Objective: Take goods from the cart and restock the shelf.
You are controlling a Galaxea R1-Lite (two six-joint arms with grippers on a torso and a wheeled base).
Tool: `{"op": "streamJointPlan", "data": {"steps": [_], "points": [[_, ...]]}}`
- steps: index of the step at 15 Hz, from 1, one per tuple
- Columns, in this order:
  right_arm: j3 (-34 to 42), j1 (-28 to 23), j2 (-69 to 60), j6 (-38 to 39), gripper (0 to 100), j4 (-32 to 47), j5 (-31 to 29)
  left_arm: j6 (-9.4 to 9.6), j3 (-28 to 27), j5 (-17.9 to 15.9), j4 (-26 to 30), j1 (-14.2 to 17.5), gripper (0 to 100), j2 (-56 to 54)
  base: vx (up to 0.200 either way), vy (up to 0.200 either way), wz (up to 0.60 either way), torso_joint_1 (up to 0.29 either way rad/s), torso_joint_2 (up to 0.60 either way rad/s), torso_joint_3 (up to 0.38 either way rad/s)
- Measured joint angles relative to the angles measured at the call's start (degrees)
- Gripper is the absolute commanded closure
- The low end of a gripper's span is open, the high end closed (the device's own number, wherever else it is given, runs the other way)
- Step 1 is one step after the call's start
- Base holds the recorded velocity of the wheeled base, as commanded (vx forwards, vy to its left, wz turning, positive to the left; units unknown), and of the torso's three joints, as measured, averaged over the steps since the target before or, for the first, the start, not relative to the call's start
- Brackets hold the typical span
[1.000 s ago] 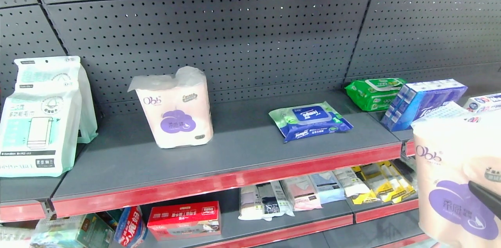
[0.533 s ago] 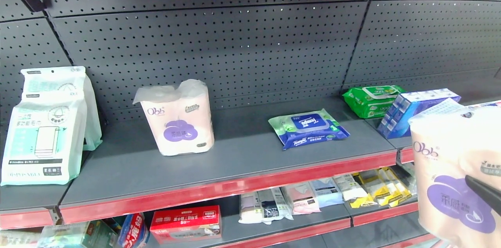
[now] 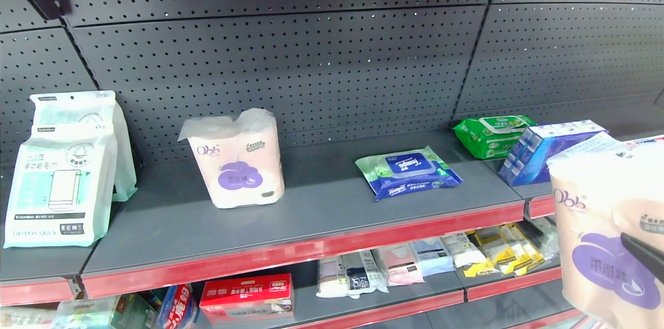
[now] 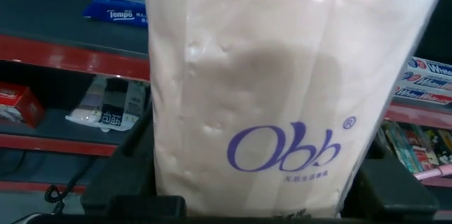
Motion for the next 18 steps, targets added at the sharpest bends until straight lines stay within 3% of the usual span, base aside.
{"op": "streamJointPlan", "data": {"steps": [2,11,14,18], "points": [[0.1,-0.1,-0.1,0.0,100,0.0,0.0,0.00,0.0,0.0,0.0,0.0,0,0.0,0.000,0.000,0.60,0.000,0.00,0.002],[0.7,-1.3,-0.4,0.7,100,0.1,0.4,0.04,0.0,0.0,0.0,0.0,0,0.0,0.000,0.000,0.00,0.000,0.00,0.000],[0.8,-1.4,-1.5,2.1,100,0.1,6.4,0.04,0.0,0.0,0.1,-1.9,0,0.2,0.000,0.000,0.00,0.000,0.00,0.000],[-0.7,-1.7,-2.9,3.3,100,0.1,6.6,0.12,0.0,-0.3,0.0,-3.4,0,0.0,0.000,0.000,0.00,0.000,0.00,0.000]]}}
